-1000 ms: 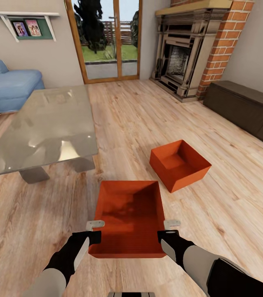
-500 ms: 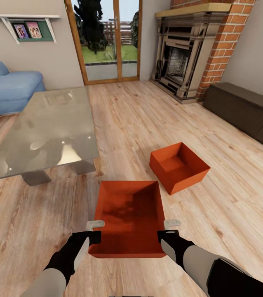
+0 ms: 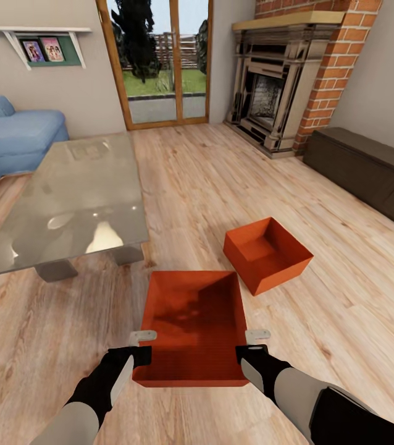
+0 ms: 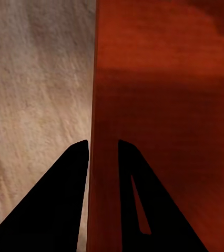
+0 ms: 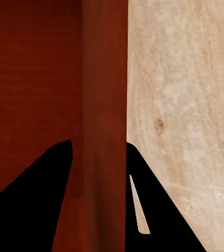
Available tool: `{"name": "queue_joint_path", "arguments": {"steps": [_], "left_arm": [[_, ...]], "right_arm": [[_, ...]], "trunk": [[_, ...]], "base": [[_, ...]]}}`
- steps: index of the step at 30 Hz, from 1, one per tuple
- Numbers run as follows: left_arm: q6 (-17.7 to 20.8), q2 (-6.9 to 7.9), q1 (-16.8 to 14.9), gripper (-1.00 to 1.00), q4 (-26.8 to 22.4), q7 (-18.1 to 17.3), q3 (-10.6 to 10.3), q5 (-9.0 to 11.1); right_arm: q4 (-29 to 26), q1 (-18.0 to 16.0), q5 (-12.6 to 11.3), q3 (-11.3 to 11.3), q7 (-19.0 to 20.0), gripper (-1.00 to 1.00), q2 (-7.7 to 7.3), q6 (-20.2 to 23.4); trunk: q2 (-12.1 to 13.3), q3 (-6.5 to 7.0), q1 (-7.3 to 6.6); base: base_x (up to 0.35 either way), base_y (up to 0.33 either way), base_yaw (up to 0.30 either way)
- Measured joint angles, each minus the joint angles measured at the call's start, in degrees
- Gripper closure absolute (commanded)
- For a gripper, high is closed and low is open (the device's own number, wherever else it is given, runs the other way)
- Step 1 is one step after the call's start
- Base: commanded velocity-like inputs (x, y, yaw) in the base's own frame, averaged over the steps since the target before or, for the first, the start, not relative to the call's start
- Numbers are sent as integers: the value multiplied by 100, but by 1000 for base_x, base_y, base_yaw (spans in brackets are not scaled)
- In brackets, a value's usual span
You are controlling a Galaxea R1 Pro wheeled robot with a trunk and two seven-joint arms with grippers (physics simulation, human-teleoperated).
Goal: Move the two storage containers from the living room to the garage. In the garage, place one container on the floor and stack the other container on top of it (either order is fine).
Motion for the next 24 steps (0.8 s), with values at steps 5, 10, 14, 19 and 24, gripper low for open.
{"name": "queue_joint_path", "arguments": {"steps": [5, 10, 14, 19, 24], "left_arm": [[1, -1, 0, 100, 0, 0, 0, -2], [1, -2, 0, 100, 0, 0, 1, -4], [1, -6, 0, 100, -1, 1, 5, -10], [0, -7, 0, 100, 0, 1, 4, -13], [1, -7, 0, 100, -1, 1, 3, -15]], "right_arm": [[-1, 3, 10, -12, 4, 100, -2, -1], [-2, 3, 16, -17, 7, 100, -4, 1], [-1, 0, 9, -8, 12, 100, -7, 1], [-2, 4, 21, -21, 15, 100, -8, 0], [-1, 7, 12, -17, 15, 100, -8, -5]], "trunk": [[201, 132, -110], [401, 266, -220], [562, 374, -308], [762, 509, -417], [963, 644, -527]], "base": [[0, 0, 0], [0, 0, 0], [0, 0, 0], [0, 0, 0], [0, 0, 0]]}}
